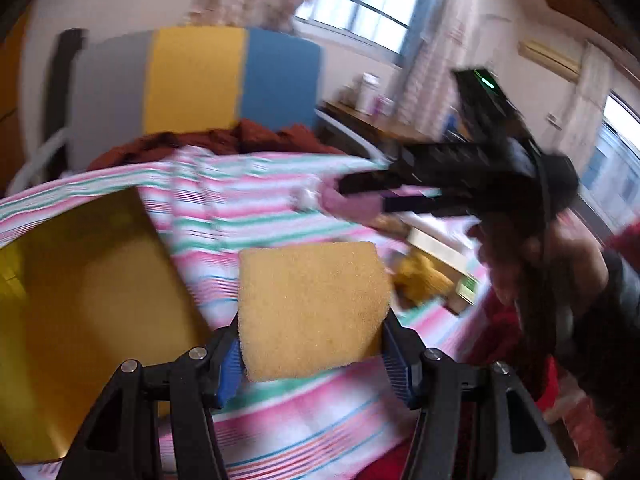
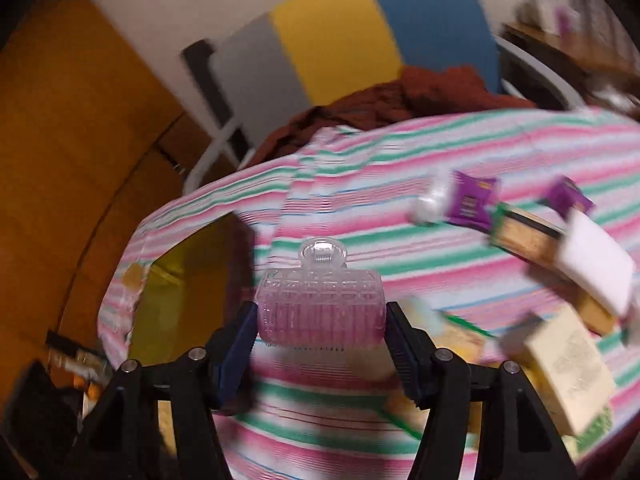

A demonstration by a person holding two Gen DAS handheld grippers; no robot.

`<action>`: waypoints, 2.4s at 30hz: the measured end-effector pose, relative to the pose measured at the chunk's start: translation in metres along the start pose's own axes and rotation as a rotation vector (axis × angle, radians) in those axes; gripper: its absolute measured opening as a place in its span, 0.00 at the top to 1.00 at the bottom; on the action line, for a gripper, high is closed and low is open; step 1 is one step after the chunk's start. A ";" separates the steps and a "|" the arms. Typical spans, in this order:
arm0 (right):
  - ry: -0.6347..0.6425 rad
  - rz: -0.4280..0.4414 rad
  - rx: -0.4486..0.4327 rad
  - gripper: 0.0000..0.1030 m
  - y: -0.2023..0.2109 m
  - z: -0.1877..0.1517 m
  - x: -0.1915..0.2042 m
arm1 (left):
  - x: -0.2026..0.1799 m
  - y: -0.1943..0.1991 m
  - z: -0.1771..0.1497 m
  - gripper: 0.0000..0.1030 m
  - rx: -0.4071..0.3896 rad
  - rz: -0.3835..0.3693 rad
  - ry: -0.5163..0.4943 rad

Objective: Organize objects
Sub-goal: 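Grasp the yellow sponge with the left tool while the right tool grasps the pink roller, then release the sponge and roller into the gold tray with both tools, then return both tools to the items and grasp the WEIDAN cracker pack with left tool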

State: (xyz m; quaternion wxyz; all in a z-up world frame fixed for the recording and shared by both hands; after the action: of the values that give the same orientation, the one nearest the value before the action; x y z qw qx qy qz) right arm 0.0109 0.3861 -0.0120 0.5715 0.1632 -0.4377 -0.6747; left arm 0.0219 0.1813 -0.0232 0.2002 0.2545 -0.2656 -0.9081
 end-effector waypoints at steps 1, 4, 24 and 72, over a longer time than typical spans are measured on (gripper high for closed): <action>0.032 0.023 -0.002 0.38 -0.003 0.001 0.018 | 0.010 0.010 0.001 0.42 -0.017 0.042 0.023; 0.103 0.091 0.013 0.38 -0.012 -0.002 0.057 | 0.043 0.041 0.001 0.42 -0.068 0.179 0.079; 0.224 0.220 0.143 0.01 -0.088 -0.025 0.200 | 0.163 0.122 -0.061 0.18 -0.082 0.547 0.355; 0.073 -0.356 -0.087 0.00 0.026 -0.058 -0.019 | 0.055 0.070 -0.002 0.19 -0.078 0.327 0.091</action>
State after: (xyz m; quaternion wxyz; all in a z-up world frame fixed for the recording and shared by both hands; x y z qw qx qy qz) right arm 0.0746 0.3812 -0.0305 0.4650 0.2376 -0.3514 -0.7770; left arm -0.0046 0.0986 -0.0031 0.3667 0.2409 -0.2585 -0.8606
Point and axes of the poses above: each gripper's, at about its wrist camera, not at the fingertips, and y roughly against the way its jaws point, x to its left, z to its top, the point moved 2 cm from there along -y, roughly the way its jaws point, and after that the axes turned 11 degrees about -z, right-handed, at the moved point
